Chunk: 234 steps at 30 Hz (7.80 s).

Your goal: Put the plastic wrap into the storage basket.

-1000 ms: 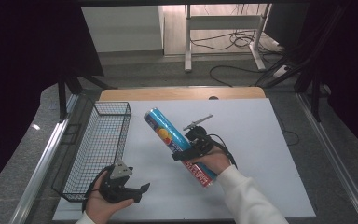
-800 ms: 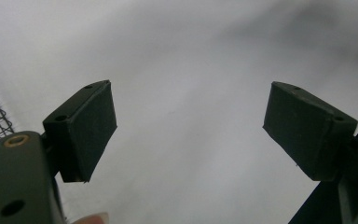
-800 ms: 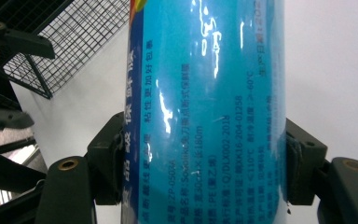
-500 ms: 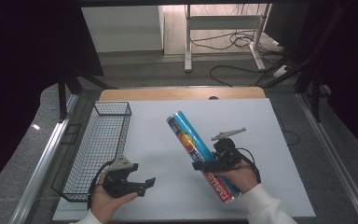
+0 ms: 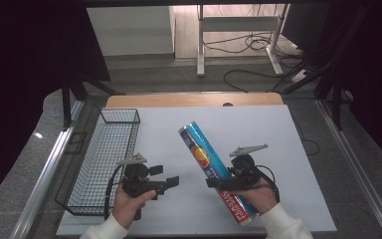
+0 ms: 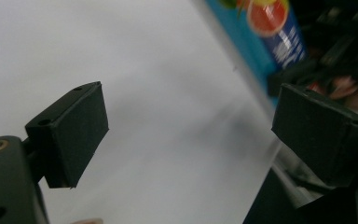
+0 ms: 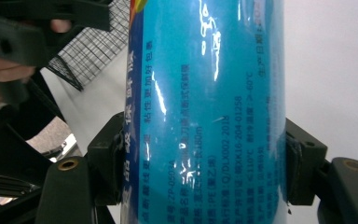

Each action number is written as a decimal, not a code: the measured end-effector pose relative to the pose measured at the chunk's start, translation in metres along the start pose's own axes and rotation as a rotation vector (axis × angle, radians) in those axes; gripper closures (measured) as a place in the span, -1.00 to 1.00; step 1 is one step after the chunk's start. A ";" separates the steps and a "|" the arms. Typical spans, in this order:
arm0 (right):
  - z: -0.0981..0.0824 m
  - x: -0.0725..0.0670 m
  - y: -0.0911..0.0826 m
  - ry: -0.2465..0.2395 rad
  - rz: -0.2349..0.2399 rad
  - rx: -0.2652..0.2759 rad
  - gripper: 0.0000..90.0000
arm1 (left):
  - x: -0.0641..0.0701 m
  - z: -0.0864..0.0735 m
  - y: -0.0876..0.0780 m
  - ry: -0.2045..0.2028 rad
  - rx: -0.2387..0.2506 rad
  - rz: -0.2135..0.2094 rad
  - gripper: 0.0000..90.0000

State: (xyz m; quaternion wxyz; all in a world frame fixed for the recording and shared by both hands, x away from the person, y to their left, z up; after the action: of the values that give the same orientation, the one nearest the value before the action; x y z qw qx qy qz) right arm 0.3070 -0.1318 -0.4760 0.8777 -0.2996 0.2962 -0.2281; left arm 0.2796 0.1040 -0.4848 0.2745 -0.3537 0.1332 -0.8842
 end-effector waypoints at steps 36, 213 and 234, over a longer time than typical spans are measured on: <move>0.006 -0.026 0.028 0.015 0.134 0.127 -0.41 | 0.017 0.031 0.065 -0.139 0.007 -0.337 -0.33; -0.032 0.066 -0.044 0.131 -0.120 0.130 -0.71 | -0.191 0.068 -0.081 -0.262 -0.330 0.601 -0.70; -0.035 0.061 -0.047 0.018 -0.144 0.114 -0.71 | -0.013 0.025 -0.109 0.275 -0.224 0.389 -0.58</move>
State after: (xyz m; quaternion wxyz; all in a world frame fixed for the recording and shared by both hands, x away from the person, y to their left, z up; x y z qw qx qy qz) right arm 0.3175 -0.2143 -0.4905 0.8721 -0.2678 0.2683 -0.3095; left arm 0.2618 0.1991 -0.4273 0.3777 -0.2263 0.3316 -0.8344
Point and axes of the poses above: each handheld gripper's, and its own axes: y roughly forward along the jaws, z roughly out of its top, x roughly to its right, the point moved 5 cm from there along y, roughly forward along the jaws, and after that the axes turned 1 degree about -x, right-handed, at the moved point
